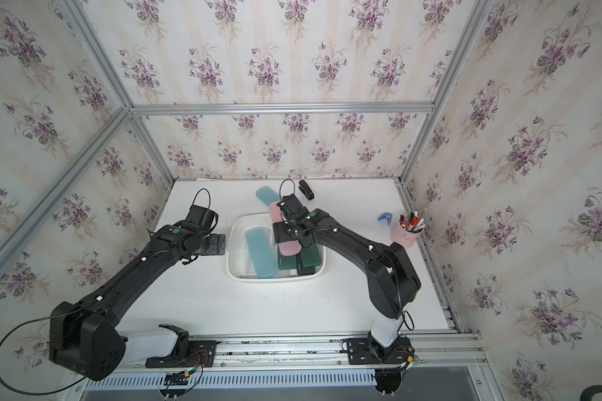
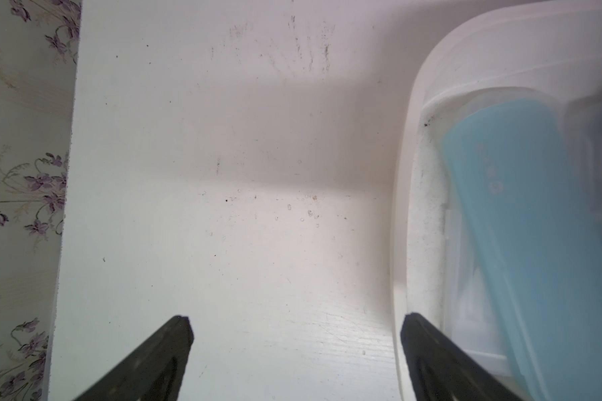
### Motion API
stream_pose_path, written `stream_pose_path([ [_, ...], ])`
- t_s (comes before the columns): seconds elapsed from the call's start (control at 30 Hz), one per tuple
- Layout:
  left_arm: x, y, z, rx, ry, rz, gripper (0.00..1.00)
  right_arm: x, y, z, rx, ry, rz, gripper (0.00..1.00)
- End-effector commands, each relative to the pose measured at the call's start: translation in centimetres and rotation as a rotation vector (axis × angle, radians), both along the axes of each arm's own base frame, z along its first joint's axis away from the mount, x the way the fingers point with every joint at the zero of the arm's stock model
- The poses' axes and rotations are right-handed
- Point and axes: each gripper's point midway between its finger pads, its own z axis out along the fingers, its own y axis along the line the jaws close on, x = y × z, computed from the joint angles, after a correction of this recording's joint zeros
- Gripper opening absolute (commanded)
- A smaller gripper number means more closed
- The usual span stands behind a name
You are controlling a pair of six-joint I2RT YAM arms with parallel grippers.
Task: Put the pencil case into the storage box
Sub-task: Place the pencil case at the storage box.
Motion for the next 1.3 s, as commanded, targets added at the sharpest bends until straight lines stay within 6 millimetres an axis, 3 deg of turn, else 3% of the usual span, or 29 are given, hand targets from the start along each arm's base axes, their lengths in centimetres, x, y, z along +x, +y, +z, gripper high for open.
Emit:
stream_pose_path([
  [0.0, 0.0, 0.1, 0.0, -0.014, -0.006, -0.024, 0.99, -0.2, 2.7, -1.2, -0.026, 0.002, -0.010, 0.67],
  [0.1, -0.5, 0.5, -0.3, -0.014, -0.005, -0.027, 0.99, -0.9, 5.0, -2.3, -0.039, 0.008, 0.022, 0.67],
  [0.2, -0.9, 0.9, -0.5, -0.017, -0.003, -0.024, 0.99, -1.7, 6.1, -3.5, -0.073, 0.018, 0.039, 0.67],
  [0.5, -0.7, 0.6, -0.6, -0.039, -0.011, -0.031, 0.99, -3.8, 6.0, -5.7, -0.122, 0.048, 0.045, 0.67],
  [0.87, -0.7, 0.7, -0.6, -0.036, -0.008, -0.030, 0.99, -3.5, 6.9, -7.6, -0.147, 0.077, 0.064, 0.68],
  [0.93, -0.7, 0.7, -0.7, -0.033, -0.006, -0.027, 0.99, -3.7, 6.8, -7.9, -0.157, 0.086, 0.067, 0.73],
  [1.1, -0.5, 0.8, -0.7, -0.030, -0.005, -0.024, 0.99, -3.8, 6.2, -7.8, -0.179, 0.087, 0.069, 0.97],
  [1.27, -0.2, 0.7, -0.7, -0.031, -0.002, -0.019, 0.99, -3.9, 6.0, -6.5, -0.146, 0.061, 0.065, 1.00],
])
